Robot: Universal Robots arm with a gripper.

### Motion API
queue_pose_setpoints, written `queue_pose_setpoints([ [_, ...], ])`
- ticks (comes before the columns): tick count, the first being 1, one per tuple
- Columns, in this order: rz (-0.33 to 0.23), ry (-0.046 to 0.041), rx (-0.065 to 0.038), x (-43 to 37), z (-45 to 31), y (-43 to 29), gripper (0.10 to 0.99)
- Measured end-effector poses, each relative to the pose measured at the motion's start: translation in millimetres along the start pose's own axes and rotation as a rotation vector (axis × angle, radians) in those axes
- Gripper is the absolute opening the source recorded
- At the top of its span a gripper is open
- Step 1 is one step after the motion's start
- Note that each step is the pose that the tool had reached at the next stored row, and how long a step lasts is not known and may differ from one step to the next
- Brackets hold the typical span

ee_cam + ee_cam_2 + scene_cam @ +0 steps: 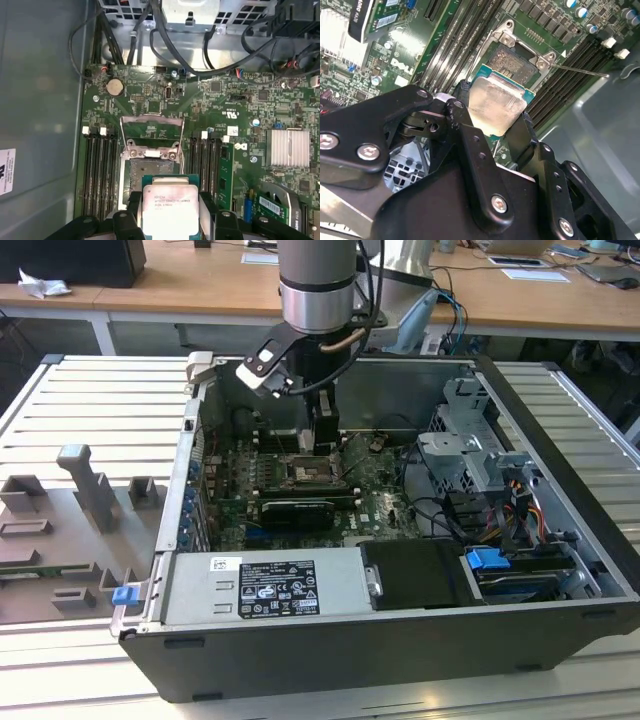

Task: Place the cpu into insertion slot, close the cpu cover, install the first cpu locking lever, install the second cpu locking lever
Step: 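Place the cpu into insertion slot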

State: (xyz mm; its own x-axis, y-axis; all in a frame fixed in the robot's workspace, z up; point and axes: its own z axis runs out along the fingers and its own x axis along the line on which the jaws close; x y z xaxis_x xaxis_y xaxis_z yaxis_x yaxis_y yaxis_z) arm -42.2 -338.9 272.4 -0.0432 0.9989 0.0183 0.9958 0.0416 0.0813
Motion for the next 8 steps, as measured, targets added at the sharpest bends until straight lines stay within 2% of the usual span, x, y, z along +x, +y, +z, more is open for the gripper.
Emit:
queue_pose_setpoints([
  [3,0.033,-0.0027,-0.001,-0.1,5.7,-0.8,0.537],
  [8,0.034,-0.0028,-0.001,1.3,20.5,-2.1,0.537],
])
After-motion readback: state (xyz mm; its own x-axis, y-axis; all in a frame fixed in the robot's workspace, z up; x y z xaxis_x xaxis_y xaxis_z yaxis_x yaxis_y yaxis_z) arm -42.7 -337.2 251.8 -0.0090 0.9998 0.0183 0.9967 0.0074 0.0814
